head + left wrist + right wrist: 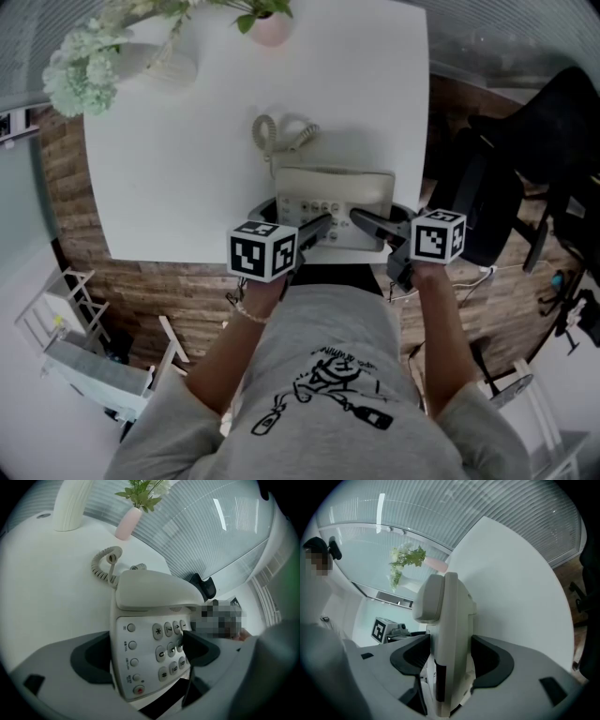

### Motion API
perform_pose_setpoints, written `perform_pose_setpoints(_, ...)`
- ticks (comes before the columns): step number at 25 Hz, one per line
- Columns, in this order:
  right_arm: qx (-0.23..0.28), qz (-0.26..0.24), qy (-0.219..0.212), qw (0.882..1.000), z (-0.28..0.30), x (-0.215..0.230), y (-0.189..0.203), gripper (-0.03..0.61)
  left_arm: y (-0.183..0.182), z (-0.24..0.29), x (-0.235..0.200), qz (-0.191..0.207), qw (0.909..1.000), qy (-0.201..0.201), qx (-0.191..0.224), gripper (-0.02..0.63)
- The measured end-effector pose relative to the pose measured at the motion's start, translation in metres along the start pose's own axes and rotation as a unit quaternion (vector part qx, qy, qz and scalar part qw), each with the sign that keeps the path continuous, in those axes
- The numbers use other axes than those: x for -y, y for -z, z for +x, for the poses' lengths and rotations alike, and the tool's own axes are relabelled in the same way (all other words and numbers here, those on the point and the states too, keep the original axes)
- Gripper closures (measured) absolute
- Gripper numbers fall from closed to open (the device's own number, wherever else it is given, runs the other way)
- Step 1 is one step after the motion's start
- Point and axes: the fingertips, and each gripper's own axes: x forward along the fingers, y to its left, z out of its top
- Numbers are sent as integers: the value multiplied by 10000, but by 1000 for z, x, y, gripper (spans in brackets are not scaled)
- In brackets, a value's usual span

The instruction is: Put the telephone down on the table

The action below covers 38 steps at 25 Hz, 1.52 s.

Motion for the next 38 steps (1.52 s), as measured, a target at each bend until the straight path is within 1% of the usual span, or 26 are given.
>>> perform_pose_setpoints(13,-66,-47,175,9998,-3,6,4,291,2,2,0,134,9997,-210,-33,158)
perform_pose_setpoints(18,-116,-68,261,9996,-2,7,7,291,3,2,-2,225,9991,-361,-76,156)
perform_pose_setpoints(23,-118,-104,338,9993,-2,11,8,291,3,3,-4,278,9985,-468,-59,155)
perform_pose_setpoints(26,-71,-39,371,9993,-1,11,7,291,3,3,-6,272,9980,-571,0,155)
perform_pose_setpoints(30,-36,36,385,9992,-1,12,6,291,2,3,-5,277,9978,-595,34,156)
perform_pose_setpoints(38,-46,13,481,9988,2,13,6,287,2,4,-6,315,9975,-629,39,156)
